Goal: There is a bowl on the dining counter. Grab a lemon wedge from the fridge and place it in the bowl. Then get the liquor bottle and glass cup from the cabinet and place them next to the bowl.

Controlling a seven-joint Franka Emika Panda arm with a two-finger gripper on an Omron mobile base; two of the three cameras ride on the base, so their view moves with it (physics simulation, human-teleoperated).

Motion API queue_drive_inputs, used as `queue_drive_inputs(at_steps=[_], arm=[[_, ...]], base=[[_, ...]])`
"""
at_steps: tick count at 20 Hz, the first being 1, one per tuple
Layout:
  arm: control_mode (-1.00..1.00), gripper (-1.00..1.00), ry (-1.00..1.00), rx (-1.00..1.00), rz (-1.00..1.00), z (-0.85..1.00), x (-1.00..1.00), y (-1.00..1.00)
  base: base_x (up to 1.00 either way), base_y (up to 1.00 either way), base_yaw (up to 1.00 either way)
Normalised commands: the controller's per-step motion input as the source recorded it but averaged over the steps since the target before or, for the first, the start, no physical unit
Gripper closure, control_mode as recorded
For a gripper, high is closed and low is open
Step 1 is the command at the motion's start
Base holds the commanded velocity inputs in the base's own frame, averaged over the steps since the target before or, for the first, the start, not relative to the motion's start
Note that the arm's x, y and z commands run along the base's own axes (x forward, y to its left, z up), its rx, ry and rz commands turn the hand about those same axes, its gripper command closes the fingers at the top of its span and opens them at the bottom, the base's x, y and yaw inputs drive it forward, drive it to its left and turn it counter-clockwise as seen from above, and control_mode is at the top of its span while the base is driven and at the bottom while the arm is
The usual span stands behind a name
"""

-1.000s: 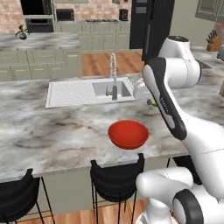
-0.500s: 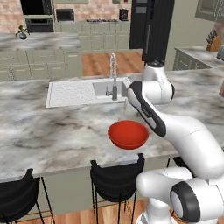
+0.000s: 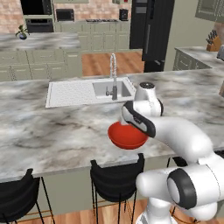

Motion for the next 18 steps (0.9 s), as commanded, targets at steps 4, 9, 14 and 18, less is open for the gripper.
queue_drive_inputs(at_steps=[4, 9, 14, 18], arm=[[-1.0, 1.0, 0.0, 0.0, 0.0, -0.57, 0.38, 0.02], [-1.0, 1.0, 0.0, 0.0, 0.0, -0.55, 0.45, 0.09], [-1.0, 1.0, 0.0, 0.0, 0.0, -0.44, 0.39, 0.05], [-1.0, 1.0, 0.0, 0.0, 0.0, -0.34, 0.3, 0.03]], base=[[0.0, 0.0, 0.0], [0.0, 0.0, 0.0], [0.0, 0.0, 0.0], [0.0, 0.0, 0.0]])
